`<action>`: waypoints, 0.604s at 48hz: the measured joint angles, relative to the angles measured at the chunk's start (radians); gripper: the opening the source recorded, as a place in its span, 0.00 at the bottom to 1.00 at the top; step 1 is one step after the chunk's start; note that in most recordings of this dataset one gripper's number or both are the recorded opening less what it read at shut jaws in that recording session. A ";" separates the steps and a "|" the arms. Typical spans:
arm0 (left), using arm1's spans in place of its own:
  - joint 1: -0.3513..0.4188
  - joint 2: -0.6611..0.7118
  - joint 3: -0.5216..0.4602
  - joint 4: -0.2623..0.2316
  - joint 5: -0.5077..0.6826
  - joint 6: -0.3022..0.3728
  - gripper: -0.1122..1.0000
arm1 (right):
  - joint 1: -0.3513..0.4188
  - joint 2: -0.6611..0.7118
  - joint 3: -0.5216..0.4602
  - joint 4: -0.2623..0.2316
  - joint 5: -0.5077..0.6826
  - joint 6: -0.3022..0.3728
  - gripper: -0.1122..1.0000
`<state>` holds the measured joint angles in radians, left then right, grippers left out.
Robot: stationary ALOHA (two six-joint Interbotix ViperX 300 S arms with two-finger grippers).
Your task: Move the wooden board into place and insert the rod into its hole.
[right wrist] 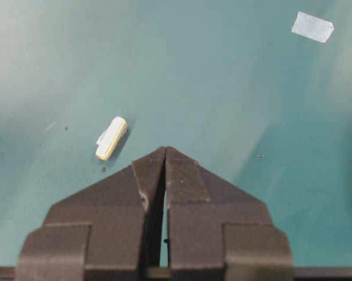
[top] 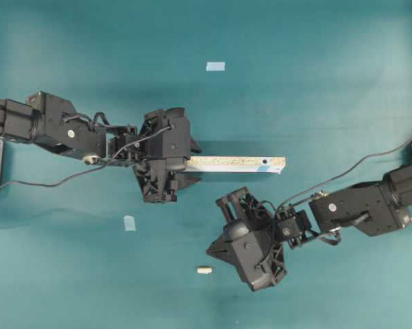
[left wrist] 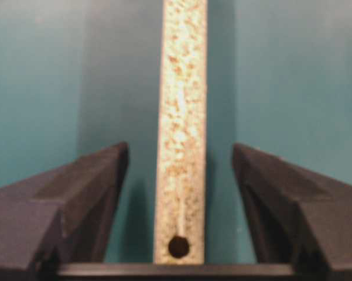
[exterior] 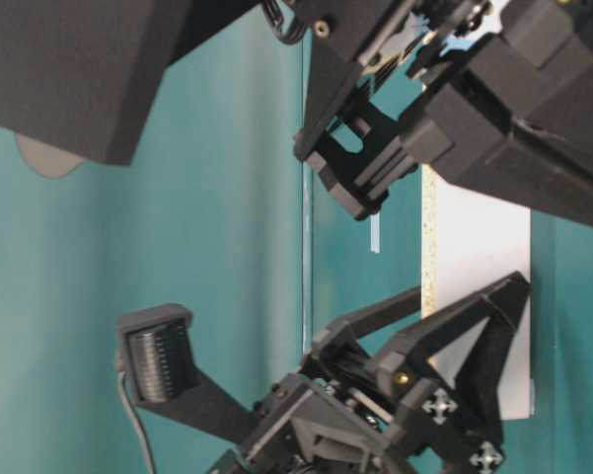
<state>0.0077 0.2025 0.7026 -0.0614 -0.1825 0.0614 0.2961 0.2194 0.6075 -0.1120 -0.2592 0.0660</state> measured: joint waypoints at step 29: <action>-0.008 -0.351 0.063 0.000 0.258 0.000 0.72 | 0.002 -0.014 -0.137 0.002 0.255 0.172 0.10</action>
<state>0.0000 -0.1488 0.7655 -0.0614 0.0752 0.0614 0.2976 0.2056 0.4709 -0.1104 -0.0046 0.2378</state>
